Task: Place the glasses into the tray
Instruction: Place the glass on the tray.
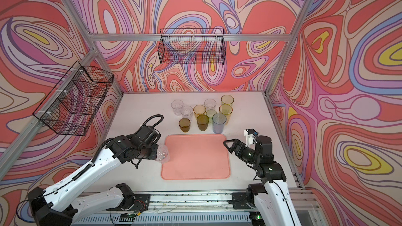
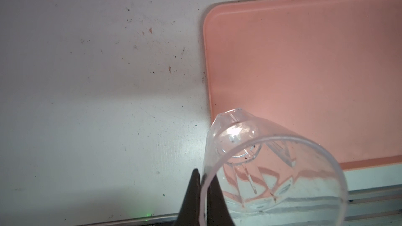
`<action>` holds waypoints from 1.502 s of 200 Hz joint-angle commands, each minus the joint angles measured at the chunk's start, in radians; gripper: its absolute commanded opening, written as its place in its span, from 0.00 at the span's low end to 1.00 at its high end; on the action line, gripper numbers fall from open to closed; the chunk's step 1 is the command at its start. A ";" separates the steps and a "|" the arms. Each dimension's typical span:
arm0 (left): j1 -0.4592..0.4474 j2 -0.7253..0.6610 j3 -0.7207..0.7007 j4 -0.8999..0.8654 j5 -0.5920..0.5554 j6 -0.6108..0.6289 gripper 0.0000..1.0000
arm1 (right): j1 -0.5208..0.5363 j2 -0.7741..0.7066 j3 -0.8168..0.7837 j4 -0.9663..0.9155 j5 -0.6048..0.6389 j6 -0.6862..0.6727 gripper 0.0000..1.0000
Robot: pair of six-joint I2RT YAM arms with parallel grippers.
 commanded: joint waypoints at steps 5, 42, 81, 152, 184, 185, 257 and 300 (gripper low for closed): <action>-0.051 0.005 -0.034 -0.012 0.018 -0.069 0.00 | 0.004 0.001 -0.021 0.011 -0.021 0.003 0.98; -0.107 0.032 -0.073 0.031 0.029 -0.094 0.00 | 0.004 0.016 -0.030 0.029 -0.023 0.015 0.98; -0.141 0.078 -0.084 0.049 0.024 -0.106 0.00 | 0.005 0.043 -0.028 0.036 -0.023 0.011 0.98; -0.147 0.117 -0.161 0.166 0.062 -0.145 0.00 | 0.005 0.057 -0.034 0.044 -0.019 0.010 0.98; -0.148 0.141 -0.161 0.174 0.061 -0.146 0.04 | 0.004 0.063 -0.034 0.044 -0.018 0.008 0.98; -0.148 0.141 -0.161 0.175 0.061 -0.146 0.05 | 0.005 0.063 -0.034 0.045 -0.018 0.009 0.98; -0.149 0.108 -0.106 0.196 -0.010 -0.116 0.97 | 0.004 0.071 -0.016 0.049 -0.019 0.003 0.98; -0.141 0.135 -0.073 0.285 -0.038 -0.087 1.00 | 0.005 0.102 0.007 0.071 -0.019 0.017 0.98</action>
